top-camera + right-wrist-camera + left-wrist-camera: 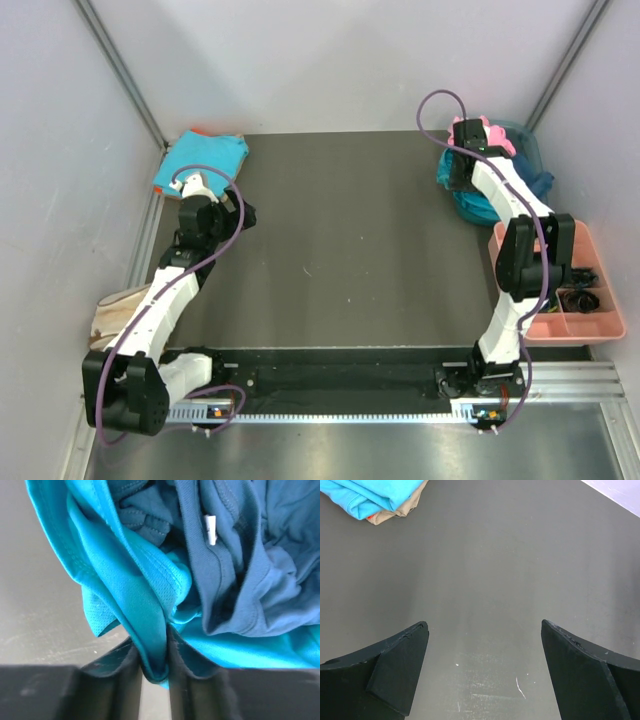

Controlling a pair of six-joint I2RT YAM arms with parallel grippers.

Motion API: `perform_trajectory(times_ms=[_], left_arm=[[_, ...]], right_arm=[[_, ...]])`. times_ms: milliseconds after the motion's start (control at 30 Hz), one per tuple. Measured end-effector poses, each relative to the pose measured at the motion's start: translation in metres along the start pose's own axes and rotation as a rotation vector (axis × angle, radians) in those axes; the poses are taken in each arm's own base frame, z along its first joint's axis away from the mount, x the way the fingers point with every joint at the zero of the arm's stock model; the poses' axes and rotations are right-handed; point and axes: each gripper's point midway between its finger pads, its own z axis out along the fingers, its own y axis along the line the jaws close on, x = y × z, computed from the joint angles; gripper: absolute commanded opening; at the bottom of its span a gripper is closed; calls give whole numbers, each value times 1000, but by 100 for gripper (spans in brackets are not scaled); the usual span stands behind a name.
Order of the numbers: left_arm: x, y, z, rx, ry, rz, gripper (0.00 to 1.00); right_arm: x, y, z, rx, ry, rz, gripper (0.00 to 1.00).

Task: Fold and stack the t-shirts
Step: Grab the tshirt from the pile, then move the tshirt to the center of the board

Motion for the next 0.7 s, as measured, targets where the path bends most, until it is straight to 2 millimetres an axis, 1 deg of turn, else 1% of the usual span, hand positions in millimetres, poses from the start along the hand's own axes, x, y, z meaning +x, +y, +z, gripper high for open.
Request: perform_trajectory(times_ms=[33,67,267,433,533,567,667,700], left_arm=[[0,0,0,-1,0,0,98],[0,0,0,-2,0,0,98],[0,1,0,-3,-1,0,98],[0,1,0,-3,-1,0,98],[0,1,0,-3,-1,0,98],[0,1,0,-3,-1,0,98],[0,1,0,-3,-1,-1,98],[0,1,0,-3,-1,-1,98]], right_arm=[[0,-1,0,4,-2,-1,3],[-1,-2,0,10,-4,2,0],[-5,-6,0,29,-15,8,0],[-15,-7,-8,26,-43,17,0],[-35,-8,-23,13,-98,29,0],[-46,-8,-31,8,-127,35,0],[-89,-10,-62,-14,-245,60,0],[-106,-13,-77,-18,-299,69,0]])
